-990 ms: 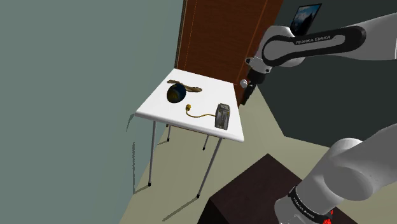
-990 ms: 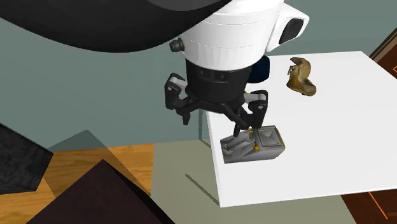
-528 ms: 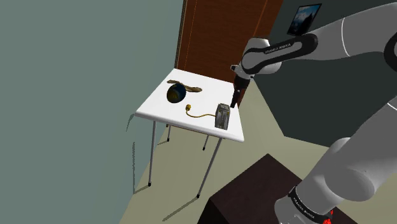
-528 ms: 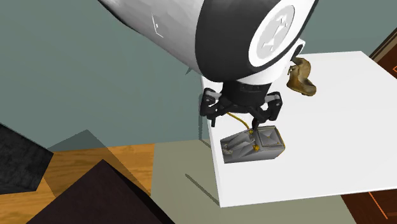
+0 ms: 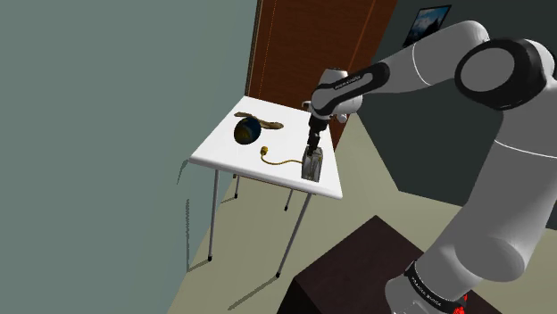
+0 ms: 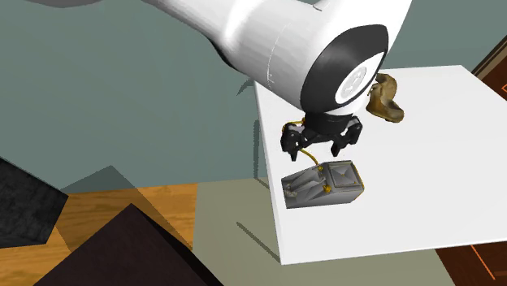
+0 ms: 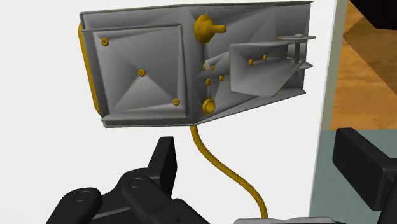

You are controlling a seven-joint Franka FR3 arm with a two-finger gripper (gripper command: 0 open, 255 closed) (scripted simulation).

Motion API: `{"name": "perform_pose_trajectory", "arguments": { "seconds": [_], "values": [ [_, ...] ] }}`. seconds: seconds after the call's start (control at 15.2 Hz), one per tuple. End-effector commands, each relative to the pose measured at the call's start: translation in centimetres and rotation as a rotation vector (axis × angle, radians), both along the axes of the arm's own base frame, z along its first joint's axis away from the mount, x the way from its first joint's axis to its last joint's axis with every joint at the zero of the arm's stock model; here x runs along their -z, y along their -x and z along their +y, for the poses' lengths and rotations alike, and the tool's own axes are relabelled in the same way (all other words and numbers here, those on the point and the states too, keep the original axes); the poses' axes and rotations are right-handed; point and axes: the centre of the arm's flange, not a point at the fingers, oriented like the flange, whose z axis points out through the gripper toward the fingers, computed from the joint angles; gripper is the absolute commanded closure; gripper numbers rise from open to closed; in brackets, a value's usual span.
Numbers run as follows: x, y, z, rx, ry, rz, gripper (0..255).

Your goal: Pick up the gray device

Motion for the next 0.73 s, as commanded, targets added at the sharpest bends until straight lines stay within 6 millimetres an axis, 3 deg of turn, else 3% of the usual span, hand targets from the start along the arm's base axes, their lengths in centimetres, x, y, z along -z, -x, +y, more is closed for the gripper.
{"name": "perform_pose_trajectory", "arguments": {
  "seconds": [0.0,0.26,0.66],
  "values": [
    [2.0,-2.0,0.0,-0.053,0.008,0.002,0],
    [5.6,-5.9,0.5,-0.154,0.023,0.005,0],
    [8.6,-6.3,0.6,-0.165,0.025,0.006,0]
  ]
}}
